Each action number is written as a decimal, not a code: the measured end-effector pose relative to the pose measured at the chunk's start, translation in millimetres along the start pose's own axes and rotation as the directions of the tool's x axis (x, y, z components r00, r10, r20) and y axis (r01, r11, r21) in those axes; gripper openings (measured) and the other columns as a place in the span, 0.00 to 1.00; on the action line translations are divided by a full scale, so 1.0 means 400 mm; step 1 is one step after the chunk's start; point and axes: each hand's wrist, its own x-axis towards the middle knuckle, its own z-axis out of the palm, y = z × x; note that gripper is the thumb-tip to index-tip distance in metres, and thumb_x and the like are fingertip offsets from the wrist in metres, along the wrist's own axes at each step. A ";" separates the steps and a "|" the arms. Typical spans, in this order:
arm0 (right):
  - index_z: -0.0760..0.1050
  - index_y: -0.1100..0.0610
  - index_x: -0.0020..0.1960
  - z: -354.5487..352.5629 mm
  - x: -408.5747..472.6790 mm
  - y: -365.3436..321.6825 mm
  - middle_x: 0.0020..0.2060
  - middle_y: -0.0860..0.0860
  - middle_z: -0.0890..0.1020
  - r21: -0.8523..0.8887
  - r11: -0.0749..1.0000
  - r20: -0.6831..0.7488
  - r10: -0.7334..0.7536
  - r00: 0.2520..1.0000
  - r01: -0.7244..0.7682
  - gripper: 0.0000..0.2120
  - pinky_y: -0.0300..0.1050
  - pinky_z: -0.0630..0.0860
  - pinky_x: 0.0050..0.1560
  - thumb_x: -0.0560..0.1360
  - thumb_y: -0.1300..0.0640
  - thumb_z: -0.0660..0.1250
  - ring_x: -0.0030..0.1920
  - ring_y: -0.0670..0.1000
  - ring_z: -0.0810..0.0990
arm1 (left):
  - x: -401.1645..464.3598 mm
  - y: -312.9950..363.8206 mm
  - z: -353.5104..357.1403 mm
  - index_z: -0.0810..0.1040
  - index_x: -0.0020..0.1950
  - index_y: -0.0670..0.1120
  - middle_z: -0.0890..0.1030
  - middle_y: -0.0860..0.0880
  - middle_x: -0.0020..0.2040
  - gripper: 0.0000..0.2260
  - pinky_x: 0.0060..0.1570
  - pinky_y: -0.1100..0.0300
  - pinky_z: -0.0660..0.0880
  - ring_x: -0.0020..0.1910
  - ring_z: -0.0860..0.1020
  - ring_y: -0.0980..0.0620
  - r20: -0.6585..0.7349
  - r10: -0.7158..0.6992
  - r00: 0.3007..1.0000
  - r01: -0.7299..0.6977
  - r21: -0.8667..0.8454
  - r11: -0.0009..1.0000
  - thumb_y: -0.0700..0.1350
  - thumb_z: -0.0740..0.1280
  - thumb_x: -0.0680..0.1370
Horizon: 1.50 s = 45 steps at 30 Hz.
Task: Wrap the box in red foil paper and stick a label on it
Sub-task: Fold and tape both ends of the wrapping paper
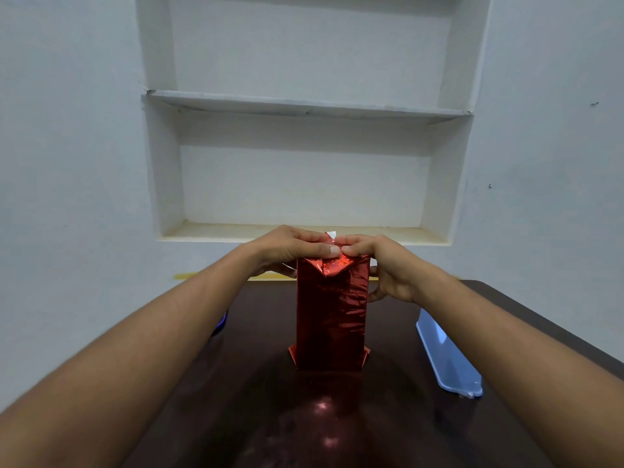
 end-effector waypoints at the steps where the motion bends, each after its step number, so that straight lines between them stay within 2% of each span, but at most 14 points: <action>1: 0.84 0.41 0.57 0.000 0.000 -0.001 0.59 0.48 0.81 -0.003 1.000 0.002 0.000 1.000 0.000 0.17 0.70 0.73 0.64 0.76 0.58 0.65 0.63 0.57 0.77 | 0.002 0.001 -0.002 0.84 0.62 0.61 0.88 0.53 0.54 0.23 0.64 0.47 0.80 0.59 0.84 0.48 0.003 -0.001 1.000 0.001 0.007 1.000 0.61 0.81 0.67; 5: 0.83 0.41 0.61 0.000 -0.002 0.001 0.61 0.49 0.80 -0.010 1.000 0.011 0.008 1.000 -0.008 0.18 0.69 0.74 0.63 0.75 0.57 0.67 0.65 0.57 0.75 | -0.001 0.007 -0.010 0.83 0.65 0.57 0.87 0.52 0.55 0.28 0.62 0.47 0.81 0.57 0.85 0.48 0.027 -0.007 1.000 0.005 0.050 0.999 0.56 0.83 0.66; 14: 0.83 0.40 0.59 -0.014 -0.010 -0.006 0.57 0.50 0.83 -0.015 0.999 -0.013 0.046 0.999 -0.046 0.19 0.63 0.76 0.58 0.70 0.54 0.69 0.58 0.56 0.79 | -0.009 0.036 0.028 0.84 0.58 0.52 0.86 0.47 0.57 0.21 0.57 0.47 0.83 0.56 0.85 0.47 -0.028 0.015 0.999 -0.013 0.080 0.997 0.50 0.84 0.67; 18: 0.84 0.48 0.52 -0.020 -0.017 -0.014 0.47 0.51 0.83 0.072 0.990 -0.156 0.135 0.979 -0.125 0.10 0.56 0.77 0.49 0.73 0.48 0.70 0.49 0.55 0.81 | 0.007 0.046 0.058 0.85 0.58 0.51 0.86 0.46 0.57 0.21 0.55 0.47 0.84 0.50 0.86 0.49 -0.031 0.018 0.999 -0.016 0.066 0.998 0.50 0.84 0.67; 22: 0.81 0.55 0.64 0.000 -0.022 -0.022 0.38 0.50 0.79 0.202 0.971 -0.235 0.171 0.957 -0.124 0.15 0.39 0.76 0.29 0.79 0.57 0.65 0.30 0.49 0.78 | 0.020 0.050 0.076 0.85 0.56 0.52 0.86 0.47 0.55 0.21 0.54 0.48 0.84 0.47 0.85 0.52 -0.042 0.016 0.999 -0.014 0.053 0.998 0.51 0.84 0.66; 24: 0.81 0.56 0.63 -0.002 -0.028 -0.023 0.38 0.49 0.77 0.177 0.978 -0.262 0.155 0.952 -0.111 0.15 0.41 0.75 0.32 0.77 0.58 0.68 0.33 0.49 0.76 | 0.021 0.049 0.078 0.86 0.56 0.53 0.86 0.47 0.56 0.21 0.54 0.48 0.84 0.47 0.85 0.52 -0.044 0.011 0.999 -0.009 0.045 0.999 0.51 0.85 0.65; 26: 0.83 0.49 0.52 -0.009 -0.036 -0.015 0.41 0.46 0.80 0.116 0.989 -0.271 0.124 0.954 -0.096 0.06 0.46 0.75 0.39 0.75 0.56 0.72 0.41 0.49 0.78 | 0.019 0.046 0.077 0.86 0.56 0.53 0.86 0.46 0.56 0.23 0.55 0.47 0.84 0.47 0.85 0.51 -0.041 0.008 0.999 -0.006 0.047 0.999 0.53 0.85 0.63; 28: 0.81 0.44 0.51 -0.020 -0.040 0.005 0.47 0.44 0.81 0.134 0.990 -0.309 0.079 0.948 -0.039 0.06 0.50 0.76 0.46 0.74 0.51 0.74 0.49 0.49 0.79 | 0.018 0.043 0.076 0.86 0.56 0.53 0.86 0.46 0.56 0.25 0.57 0.45 0.83 0.47 0.85 0.51 -0.037 0.006 0.999 -0.005 0.039 0.999 0.55 0.85 0.61; 30: 0.82 0.45 0.53 -0.037 -0.044 0.040 0.52 0.43 0.82 0.150 0.988 -0.449 0.026 0.893 0.047 0.09 0.52 0.78 0.52 0.73 0.47 0.73 0.55 0.50 0.80 | 0.018 0.041 0.075 0.85 0.56 0.53 0.86 0.46 0.57 0.24 0.57 0.45 0.83 0.48 0.85 0.51 -0.032 0.004 0.999 -0.003 0.023 1.000 0.54 0.85 0.62; 33: 0.83 0.50 0.46 -0.065 -0.081 0.110 0.47 0.46 0.84 -0.010 0.995 -0.653 -0.078 0.754 0.094 0.04 0.49 0.76 0.47 0.75 0.51 0.70 0.52 0.51 0.83 | 0.014 0.039 0.074 0.86 0.56 0.53 0.85 0.44 0.58 0.23 0.58 0.45 0.82 0.46 0.84 0.51 -0.028 0.005 1.000 -0.005 0.014 1.000 0.53 0.85 0.63; 36: 0.83 0.55 0.42 -0.106 -0.142 0.191 0.44 0.52 0.85 -0.332 0.941 -0.694 -0.199 0.692 -0.063 0.09 0.46 0.74 0.41 0.75 0.54 0.66 0.46 0.54 0.82 | 0.007 0.042 0.076 0.85 0.57 0.52 0.85 0.43 0.57 0.20 0.57 0.48 0.82 0.44 0.83 0.51 -0.023 0.011 1.000 -0.011 0.016 1.000 0.50 0.84 0.67; 39: 0.81 0.51 0.41 -0.157 -0.183 0.241 0.50 0.51 0.81 -0.522 0.772 -0.725 -0.178 0.666 -0.362 0.09 0.47 0.74 0.42 0.72 0.51 0.63 0.46 0.57 0.81 | -0.002 0.046 0.075 0.85 0.58 0.50 0.85 0.43 0.56 0.19 0.58 0.46 0.81 0.45 0.83 0.50 -0.027 0.009 1.000 -0.009 0.006 1.000 0.48 0.83 0.69; 43: 0.75 0.54 0.49 -0.212 -0.217 0.268 0.55 0.53 0.72 -0.529 0.607 -0.746 0.000 0.666 -0.592 0.14 0.50 0.75 0.47 0.74 0.44 0.62 0.51 0.61 0.79 | -0.013 0.050 0.082 0.85 0.57 0.50 0.82 0.46 0.50 0.17 0.60 0.45 0.80 0.45 0.79 0.48 -0.014 0.009 1.000 -0.009 0.004 1.000 0.47 0.82 0.70; 45: 0.73 0.58 0.52 -0.227 -0.216 0.274 0.56 0.54 0.76 -0.347 0.754 -0.742 0.144 0.655 -0.558 0.14 0.53 0.80 0.48 0.76 0.48 0.65 0.51 0.60 0.80 | -0.017 0.053 0.083 0.84 0.55 0.50 0.82 0.46 0.50 0.15 0.58 0.47 0.80 0.46 0.78 0.47 -0.011 0.010 1.000 -0.010 -0.007 1.000 0.46 0.81 0.71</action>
